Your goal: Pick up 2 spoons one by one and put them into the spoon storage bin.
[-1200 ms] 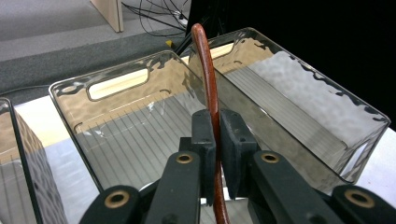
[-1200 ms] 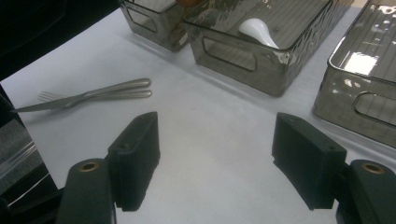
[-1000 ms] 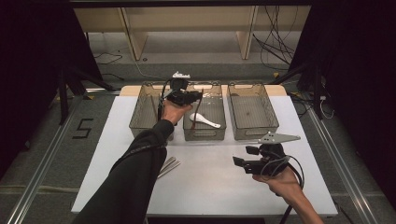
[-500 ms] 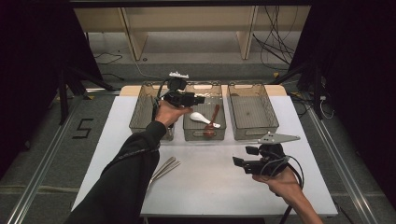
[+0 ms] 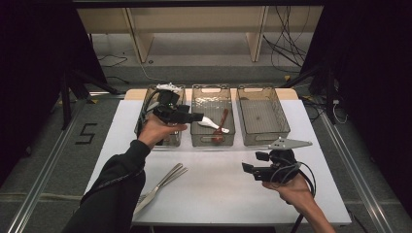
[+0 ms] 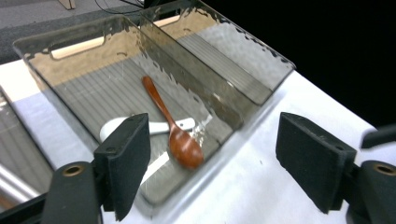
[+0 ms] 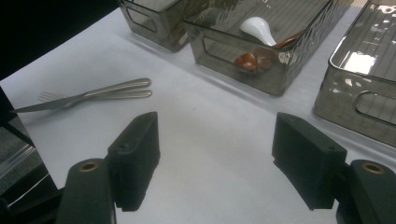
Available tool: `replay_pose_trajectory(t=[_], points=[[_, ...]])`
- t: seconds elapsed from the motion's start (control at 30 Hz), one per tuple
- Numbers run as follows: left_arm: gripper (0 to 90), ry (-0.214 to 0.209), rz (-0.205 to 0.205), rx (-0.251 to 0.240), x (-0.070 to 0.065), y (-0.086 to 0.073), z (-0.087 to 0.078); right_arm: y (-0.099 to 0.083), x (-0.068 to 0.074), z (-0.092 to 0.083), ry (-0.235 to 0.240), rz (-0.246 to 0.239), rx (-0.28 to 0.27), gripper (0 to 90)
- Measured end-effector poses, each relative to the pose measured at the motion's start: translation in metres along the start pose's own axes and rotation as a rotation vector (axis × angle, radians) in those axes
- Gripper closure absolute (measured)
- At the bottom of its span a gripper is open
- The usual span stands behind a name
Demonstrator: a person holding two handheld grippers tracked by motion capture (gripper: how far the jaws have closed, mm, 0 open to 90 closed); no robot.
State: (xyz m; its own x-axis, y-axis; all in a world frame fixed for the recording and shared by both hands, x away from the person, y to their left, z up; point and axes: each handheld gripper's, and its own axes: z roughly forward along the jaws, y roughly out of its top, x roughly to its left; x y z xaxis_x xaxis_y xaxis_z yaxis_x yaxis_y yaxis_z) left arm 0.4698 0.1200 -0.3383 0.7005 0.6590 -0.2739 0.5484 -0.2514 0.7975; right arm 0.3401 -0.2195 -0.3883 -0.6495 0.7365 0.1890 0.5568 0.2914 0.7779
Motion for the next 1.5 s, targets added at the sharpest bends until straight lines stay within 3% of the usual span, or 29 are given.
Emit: replay_pose_trajectory(t=[0.17,0.27,0.47,0.6,0.83,1.13,1.5], points=[[23.3,0.009,-0.006,-0.005,0.004,-0.019,-0.018,-0.001,0.000,-0.001,0.000,0.003,-0.001,32.8],[22.6,0.036,0.008,0.020,0.006,-0.024,-0.024,0.000,0.001,-0.001,0.000,0.000,0.001,32.8],[22.1,0.051,0.024,0.050,0.003,-0.034,-0.033,0.000,0.001,0.000,0.001,-0.004,0.002,32.7],[21.7,0.071,0.040,0.091,0.002,-0.042,-0.036,-0.001,0.001,-0.001,0.003,-0.003,0.001,32.8],[20.8,0.081,0.020,0.151,0.007,-0.059,-0.035,-0.001,0.002,0.000,0.001,-0.006,0.001,32.7],[20.0,0.091,-0.004,0.194,0.014,-0.079,-0.036,-0.002,0.002,0.000,0.002,-0.008,0.004,32.6],[18.7,0.100,0.010,0.236,0.013,-0.092,-0.042,-0.002,0.003,0.000,0.000,-0.011,0.006,32.6]])
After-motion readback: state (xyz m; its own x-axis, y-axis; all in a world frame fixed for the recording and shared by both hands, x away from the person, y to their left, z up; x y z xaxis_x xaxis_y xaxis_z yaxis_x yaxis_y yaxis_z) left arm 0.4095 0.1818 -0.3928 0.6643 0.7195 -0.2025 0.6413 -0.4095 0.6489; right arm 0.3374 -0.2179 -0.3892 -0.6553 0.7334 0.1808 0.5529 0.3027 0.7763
